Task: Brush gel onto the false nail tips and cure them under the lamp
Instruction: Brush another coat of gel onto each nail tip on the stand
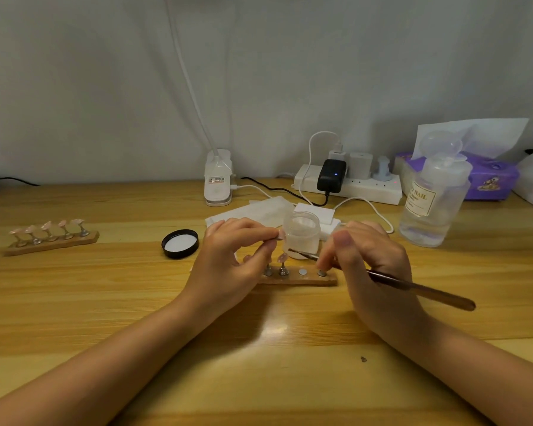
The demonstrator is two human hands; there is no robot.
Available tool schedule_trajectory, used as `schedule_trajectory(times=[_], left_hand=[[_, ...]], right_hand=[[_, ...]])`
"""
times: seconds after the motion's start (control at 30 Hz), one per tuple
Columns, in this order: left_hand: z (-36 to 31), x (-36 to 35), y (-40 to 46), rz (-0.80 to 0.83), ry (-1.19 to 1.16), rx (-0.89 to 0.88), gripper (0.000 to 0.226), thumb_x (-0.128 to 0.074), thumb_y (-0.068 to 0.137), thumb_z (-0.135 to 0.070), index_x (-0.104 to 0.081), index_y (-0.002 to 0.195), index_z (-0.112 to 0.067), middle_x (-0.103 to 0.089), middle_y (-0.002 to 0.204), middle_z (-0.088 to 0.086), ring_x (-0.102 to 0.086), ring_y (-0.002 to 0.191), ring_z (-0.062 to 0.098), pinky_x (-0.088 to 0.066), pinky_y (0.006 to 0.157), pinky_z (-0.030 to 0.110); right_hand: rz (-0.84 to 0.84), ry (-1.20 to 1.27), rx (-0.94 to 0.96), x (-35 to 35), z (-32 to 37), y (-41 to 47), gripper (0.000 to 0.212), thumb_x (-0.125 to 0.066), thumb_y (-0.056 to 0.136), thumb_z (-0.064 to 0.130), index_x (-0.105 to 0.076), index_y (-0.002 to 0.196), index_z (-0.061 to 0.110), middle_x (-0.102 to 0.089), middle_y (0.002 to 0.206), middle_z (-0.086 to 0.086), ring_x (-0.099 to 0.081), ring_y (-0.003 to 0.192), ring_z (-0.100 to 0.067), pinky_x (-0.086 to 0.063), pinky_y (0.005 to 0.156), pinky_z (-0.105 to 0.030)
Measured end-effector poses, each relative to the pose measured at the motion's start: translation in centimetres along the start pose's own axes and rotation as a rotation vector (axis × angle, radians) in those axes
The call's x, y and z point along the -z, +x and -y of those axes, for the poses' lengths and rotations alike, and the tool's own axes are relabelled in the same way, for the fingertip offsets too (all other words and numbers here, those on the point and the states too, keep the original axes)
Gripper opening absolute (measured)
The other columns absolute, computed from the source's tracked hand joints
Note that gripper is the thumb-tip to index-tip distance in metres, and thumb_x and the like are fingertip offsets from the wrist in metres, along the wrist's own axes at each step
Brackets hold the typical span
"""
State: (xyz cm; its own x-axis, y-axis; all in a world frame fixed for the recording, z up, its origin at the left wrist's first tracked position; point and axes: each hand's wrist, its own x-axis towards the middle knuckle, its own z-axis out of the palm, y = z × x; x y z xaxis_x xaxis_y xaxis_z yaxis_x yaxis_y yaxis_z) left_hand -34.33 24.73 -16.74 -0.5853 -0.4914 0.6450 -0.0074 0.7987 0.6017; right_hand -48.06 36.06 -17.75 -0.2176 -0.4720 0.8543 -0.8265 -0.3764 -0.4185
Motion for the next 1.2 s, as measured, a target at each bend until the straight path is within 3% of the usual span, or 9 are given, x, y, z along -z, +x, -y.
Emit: schedule_trajectory(times=[0.27, 0.43, 0.57, 0.67, 0.9, 1.1, 1.2], left_hand=[[-0.17, 0.03, 0.07, -0.010, -0.004, 0.000, 0.020, -0.061, 0.077, -0.016, -0.065, 0.094, -0.025, -0.063, 0.083, -0.012, -0.059, 0.084, 0.010, -0.041, 0.085, 0.053], [-0.12, 0.05, 0.09, 0.004, -0.009, 0.003, 0.019, -0.060, 0.078, -0.018, -0.066, 0.094, -0.026, -0.066, 0.084, -0.010, -0.059, 0.086, 0.009, -0.042, 0.084, 0.054], [-0.10, 0.10, 0.11, 0.004, -0.017, 0.007, 0.019, -0.060, 0.078, -0.019, -0.065, 0.094, -0.029, -0.065, 0.085, -0.012, -0.058, 0.086, 0.006, -0.042, 0.084, 0.052], [-0.08, 0.09, 0.05, 0.007, -0.006, 0.000, 0.019, -0.060, 0.078, -0.019, -0.064, 0.093, -0.029, -0.065, 0.086, -0.013, -0.058, 0.087, 0.006, -0.042, 0.085, 0.052], [0.17, 0.10, 0.04, -0.003, -0.015, 0.004, 0.017, -0.061, 0.078, -0.018, -0.068, 0.093, -0.024, -0.067, 0.085, -0.009, -0.061, 0.085, 0.011, -0.042, 0.084, 0.052], [0.25, 0.09, 0.08, -0.004, -0.035, 0.014, 0.017, -0.061, 0.078, -0.020, -0.067, 0.092, -0.028, -0.066, 0.087, -0.015, -0.060, 0.085, 0.006, -0.044, 0.081, 0.054], [0.25, 0.04, 0.14, 0.000, -0.024, 0.006, 0.019, -0.060, 0.078, -0.019, -0.065, 0.093, -0.030, -0.064, 0.087, -0.018, -0.060, 0.087, 0.005, -0.043, 0.082, 0.055]], right_hand=[[0.046, -0.051, 0.066, -0.46, -0.11, 0.34, 0.036, -0.042, 0.093, 0.038, -0.067, 0.075, 0.019, -0.061, 0.071, 0.011, -0.058, 0.069, -0.010, -0.043, 0.070, -0.039], [0.017, -0.026, 0.029, -0.28, -0.24, 0.15, 0.044, -0.036, 0.096, 0.040, -0.062, 0.066, 0.021, -0.058, 0.063, 0.011, -0.055, 0.065, -0.004, -0.041, 0.071, -0.035], [0.010, -0.027, 0.023, -0.24, -0.20, 0.17, 0.045, -0.033, 0.096, 0.042, -0.062, 0.070, 0.019, -0.057, 0.070, 0.013, -0.055, 0.070, -0.005, -0.041, 0.074, -0.029], [0.034, -0.057, 0.051, -0.39, -0.24, 0.33, 0.048, -0.036, 0.094, 0.042, -0.068, 0.075, 0.012, -0.058, 0.074, 0.013, -0.058, 0.071, -0.008, -0.042, 0.073, -0.031], [0.039, 0.017, -0.005, -0.20, 0.10, 0.11, 0.044, -0.038, 0.094, 0.041, -0.065, 0.067, 0.020, -0.062, 0.063, 0.008, -0.057, 0.066, -0.005, -0.042, 0.071, -0.037], [0.016, -0.012, -0.002, -0.08, 0.16, 0.13, 0.051, -0.031, 0.096, 0.043, -0.064, 0.070, 0.015, -0.058, 0.069, 0.014, -0.056, 0.072, 0.000, -0.040, 0.077, -0.022], [0.049, -0.046, 0.034, -0.32, 0.03, 0.27, 0.049, -0.036, 0.094, 0.042, -0.068, 0.075, 0.011, -0.065, 0.072, 0.004, -0.059, 0.073, -0.009, -0.042, 0.075, -0.030]])
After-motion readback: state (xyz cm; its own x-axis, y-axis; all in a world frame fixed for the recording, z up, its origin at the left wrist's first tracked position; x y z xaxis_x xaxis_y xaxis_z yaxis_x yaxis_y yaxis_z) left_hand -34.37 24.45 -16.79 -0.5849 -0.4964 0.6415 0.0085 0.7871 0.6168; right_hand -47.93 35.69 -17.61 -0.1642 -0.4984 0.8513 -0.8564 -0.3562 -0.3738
